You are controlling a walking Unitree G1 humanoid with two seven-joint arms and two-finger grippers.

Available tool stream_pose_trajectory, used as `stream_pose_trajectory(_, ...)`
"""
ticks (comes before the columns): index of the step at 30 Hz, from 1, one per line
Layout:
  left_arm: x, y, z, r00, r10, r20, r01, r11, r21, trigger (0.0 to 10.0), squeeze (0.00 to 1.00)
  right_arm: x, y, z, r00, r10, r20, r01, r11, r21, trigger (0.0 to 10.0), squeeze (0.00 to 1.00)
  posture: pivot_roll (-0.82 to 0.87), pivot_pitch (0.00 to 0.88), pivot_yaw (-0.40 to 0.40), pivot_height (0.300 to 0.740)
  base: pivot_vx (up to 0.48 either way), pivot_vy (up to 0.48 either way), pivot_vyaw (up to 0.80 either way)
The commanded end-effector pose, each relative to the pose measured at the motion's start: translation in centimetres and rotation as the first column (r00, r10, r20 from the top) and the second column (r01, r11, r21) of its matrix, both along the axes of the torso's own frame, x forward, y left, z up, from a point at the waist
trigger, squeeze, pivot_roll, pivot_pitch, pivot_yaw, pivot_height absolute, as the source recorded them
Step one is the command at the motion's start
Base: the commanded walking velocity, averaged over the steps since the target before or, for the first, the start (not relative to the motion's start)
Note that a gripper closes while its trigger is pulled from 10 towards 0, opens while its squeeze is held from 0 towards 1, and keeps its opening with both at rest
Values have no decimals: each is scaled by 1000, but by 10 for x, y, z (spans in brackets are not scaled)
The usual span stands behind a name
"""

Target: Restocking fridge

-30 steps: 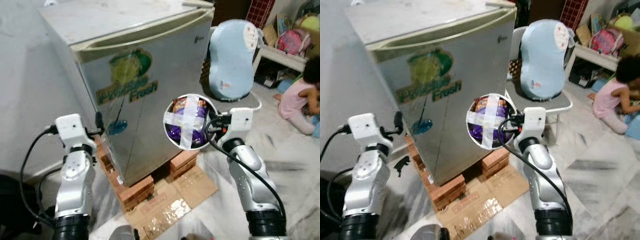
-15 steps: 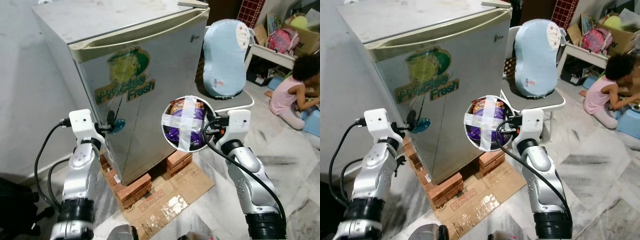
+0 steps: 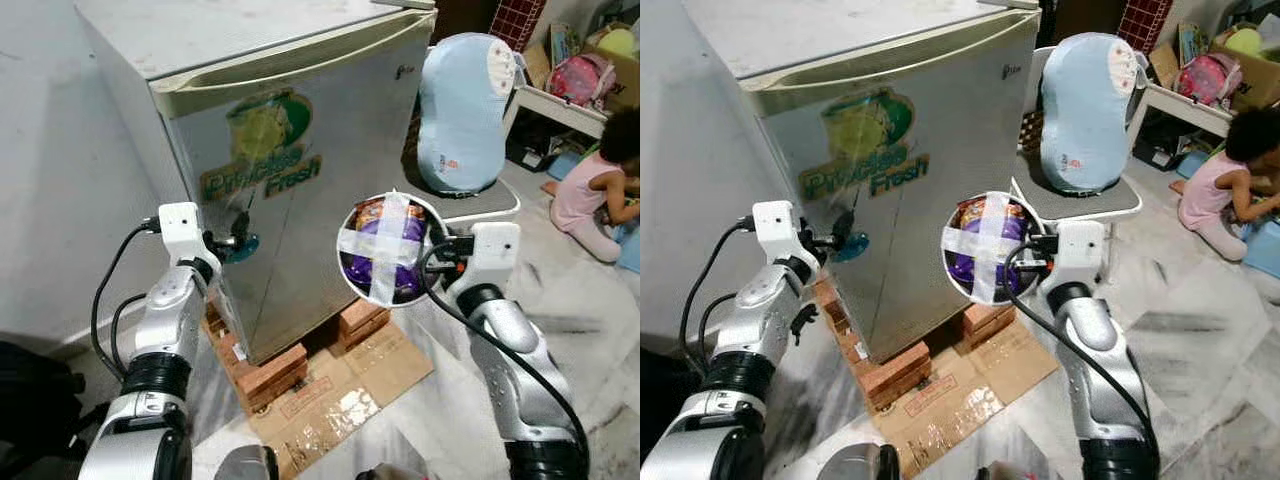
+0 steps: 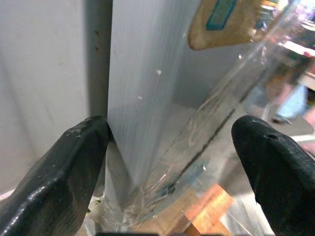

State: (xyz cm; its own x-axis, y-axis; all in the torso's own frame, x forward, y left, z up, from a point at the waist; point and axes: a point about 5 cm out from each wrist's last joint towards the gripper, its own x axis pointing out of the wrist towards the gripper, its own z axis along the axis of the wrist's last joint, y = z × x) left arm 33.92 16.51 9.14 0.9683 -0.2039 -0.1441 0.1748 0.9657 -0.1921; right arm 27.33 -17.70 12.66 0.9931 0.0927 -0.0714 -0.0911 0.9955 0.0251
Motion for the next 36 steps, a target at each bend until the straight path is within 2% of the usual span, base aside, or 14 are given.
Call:
stream_pose_trajectory(1, -4, -26, -7, 986, -167, -24, 167, 986, 3, 10000, 0, -3, -6, 5, 1000, -23, 14, 23, 1000, 1, 10000, 0, -91, 6, -13, 740, 0, 0, 0)
stream_pose_trajectory(6, -10, -35, -10, 971, -237, -19, 238, 971, 23, 10000, 0, -5, -19, 0, 993, -114, -13, 115, 993, 40, 10000, 0, -91, 0, -11, 740, 0, 0, 0)
stream_pose_trajectory(7, -14, -42, -10, 958, -285, -15, 286, 958, 9, 10000, 0, -6, -25, -1, 987, -159, -22, 160, 987, 35, 10000, 0, -91, 0, -11, 740, 0, 0, 0)
stream_pose_trajectory(11, -19, -56, -8, 929, -369, 6, 369, 929, -6, 10000, 0, -6, -35, 1, 970, -244, -3, 244, 970, -4, 10000, 0, -90, 0, -5, 740, 0, 0, 0)
stream_pose_trajectory(13, -20, -61, -5, 920, -391, 28, 390, 920, 27, 10000, 0, -6, -38, 2, 960, -282, -7, 281, 959, -15, 10000, 0, -88, 0, -2, 740, 0, 0, -363)
stream_pose_trajectory(18, -25, -66, -3, 915, -400, 42, 400, 916, 18, 10000, 0, -7, -40, 0, 951, -310, -11, 310, 950, -22, 10000, 0, -89, 0, 5, 740, 0, 0, -763)
stream_pose_trajectory(21, -27, -67, -3, 914, -404, 47, 405, 915, -3, 10000, 0, -7, -40, 0, 948, -319, -11, 319, 948, -20, 10000, 0, -91, 2, 12, 740, 0, -386, -788)
stream_pose_trajectory(31, -31, -71, -4, 905, -423, 40, 423, 906, -1, 10000, 0, -9, -40, -2, 928, -372, -8, 372, 928, -25, 10000, 0, -93, 3, 25, 740, 0, -425, -771)
stream_pose_trajectory(36, -31, -73, -3, 902, -430, 39, 430, 903, -1, 10000, 0, -9, -42, -3, 919, -393, -8, 393, 919, -35, 10000, 0, -92, 3, 31, 740, 0, -421, 0)
